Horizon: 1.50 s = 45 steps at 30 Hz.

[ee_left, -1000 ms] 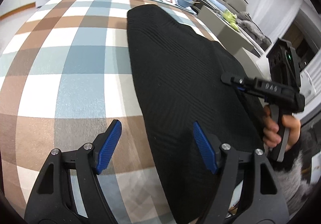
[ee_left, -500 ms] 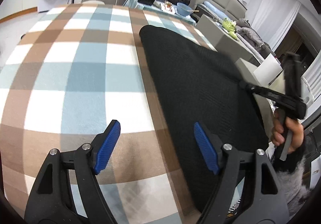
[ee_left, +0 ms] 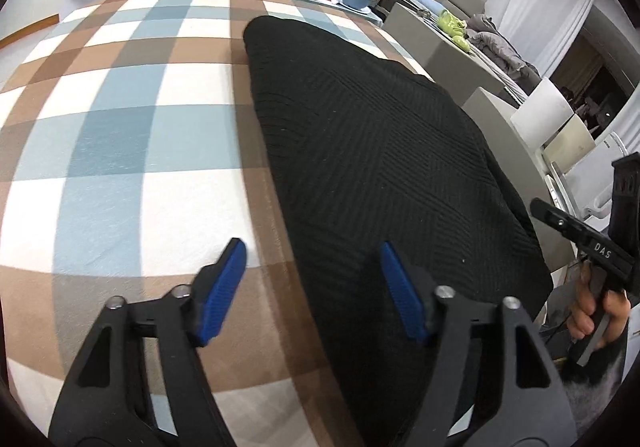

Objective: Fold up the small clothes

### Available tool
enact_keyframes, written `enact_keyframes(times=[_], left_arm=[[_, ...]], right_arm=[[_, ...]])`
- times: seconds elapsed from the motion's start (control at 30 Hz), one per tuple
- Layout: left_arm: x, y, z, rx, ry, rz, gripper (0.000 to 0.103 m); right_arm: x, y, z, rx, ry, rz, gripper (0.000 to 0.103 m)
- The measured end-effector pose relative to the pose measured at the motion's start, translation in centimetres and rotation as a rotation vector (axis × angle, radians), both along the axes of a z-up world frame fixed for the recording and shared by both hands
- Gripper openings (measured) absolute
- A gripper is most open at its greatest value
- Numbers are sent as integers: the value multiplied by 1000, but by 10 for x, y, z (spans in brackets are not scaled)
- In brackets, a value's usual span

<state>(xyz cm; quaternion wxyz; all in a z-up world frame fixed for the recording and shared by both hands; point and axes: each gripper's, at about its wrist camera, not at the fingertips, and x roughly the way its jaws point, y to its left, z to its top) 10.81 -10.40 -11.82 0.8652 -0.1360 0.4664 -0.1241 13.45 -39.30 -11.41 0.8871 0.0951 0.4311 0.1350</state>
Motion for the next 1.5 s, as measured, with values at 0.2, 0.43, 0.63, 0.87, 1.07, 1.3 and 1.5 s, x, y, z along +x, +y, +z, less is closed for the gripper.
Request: enact_keyframes(times=[0.2,0.43,0.63,0.87,1.07,1.3,1.5], left_arm=[[8,-4,-3,-31,-10,13,15],[-3,17,1,-9,-32,71,8],[-27,56,3,-3,-22,95,9],[-37,88,20,-38,-79,157,17],[-39,100,23,-80,-66,214,41],[-42,94,26,-69,-74,205,43],[-40,89,26,-68,-79,184,44]], right_arm=[[9,-9,-22,21,72,-31,30],[6,33,-27,18,102,83,17],[-5,58,-22,32,105,178,18],[20,67,10,63,-20,176,36],[76,91,-28,88,104,211,38],[70,92,-1,193,-43,240,12],[74,76,-6,72,-18,129,14]])
